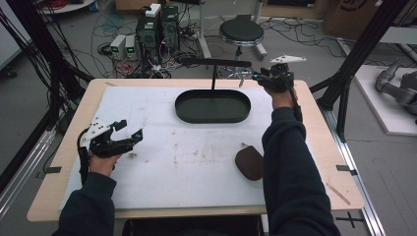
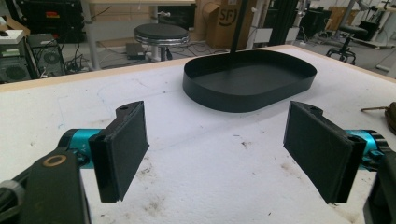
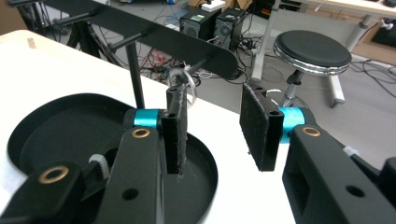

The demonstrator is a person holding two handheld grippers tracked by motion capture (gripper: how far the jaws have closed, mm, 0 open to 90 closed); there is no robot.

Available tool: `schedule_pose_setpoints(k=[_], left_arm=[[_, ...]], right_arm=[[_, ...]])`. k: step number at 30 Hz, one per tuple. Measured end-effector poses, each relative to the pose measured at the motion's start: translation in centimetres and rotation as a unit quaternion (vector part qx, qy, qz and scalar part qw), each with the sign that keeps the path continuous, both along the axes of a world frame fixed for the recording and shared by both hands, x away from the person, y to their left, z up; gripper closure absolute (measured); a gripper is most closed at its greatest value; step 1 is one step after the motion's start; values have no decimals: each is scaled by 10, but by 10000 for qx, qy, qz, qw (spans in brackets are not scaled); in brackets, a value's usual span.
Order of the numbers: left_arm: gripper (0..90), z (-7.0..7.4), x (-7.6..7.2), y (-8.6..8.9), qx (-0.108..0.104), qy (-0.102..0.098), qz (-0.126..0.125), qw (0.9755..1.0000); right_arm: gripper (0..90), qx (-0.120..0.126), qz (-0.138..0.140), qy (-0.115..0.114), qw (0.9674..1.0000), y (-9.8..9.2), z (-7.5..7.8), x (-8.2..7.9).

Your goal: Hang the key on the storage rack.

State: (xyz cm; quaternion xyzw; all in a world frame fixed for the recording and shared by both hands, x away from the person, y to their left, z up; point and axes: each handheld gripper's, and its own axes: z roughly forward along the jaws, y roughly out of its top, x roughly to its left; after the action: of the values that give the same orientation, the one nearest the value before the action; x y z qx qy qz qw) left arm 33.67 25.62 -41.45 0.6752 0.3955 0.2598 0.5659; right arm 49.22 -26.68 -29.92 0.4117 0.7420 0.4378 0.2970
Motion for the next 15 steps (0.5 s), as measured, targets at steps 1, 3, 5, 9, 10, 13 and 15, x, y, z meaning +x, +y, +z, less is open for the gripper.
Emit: schedule_pose_setpoints(k=[1, 3, 5, 9, 10, 13, 15], left_arm=[[215, 0, 0, 0, 0, 0, 0, 10000], [216, 0, -1, 0, -4, -13, 2, 10000], [216, 1, -2, -1, -24, -42, -2, 10000], [216, 1, -2, 0, -18, -48, -5, 10000], [216, 2, -3, 0, -39, -48, -4, 10000], [216, 2, -3, 0, -52, -77, -15, 10000], [216, 2, -5, 0, -35, -75, -44, 10000]], right_arm=[[630, -24, -26, 45, 10000, -6, 1, -4], [613, -19, -56, 110, 9999, -10, 1, -6], [562, 175, -18, 73, 9998, -20, 3, -15], [439, 297, 183, 113, 9993, -29, 0, -33], [408, 294, 237, 147, 9992, -32, 0, -39], [337, 171, 304, 213, 9992, -37, 2, -59], [282, 122, 376, 67, 9992, -38, 1, -75]])
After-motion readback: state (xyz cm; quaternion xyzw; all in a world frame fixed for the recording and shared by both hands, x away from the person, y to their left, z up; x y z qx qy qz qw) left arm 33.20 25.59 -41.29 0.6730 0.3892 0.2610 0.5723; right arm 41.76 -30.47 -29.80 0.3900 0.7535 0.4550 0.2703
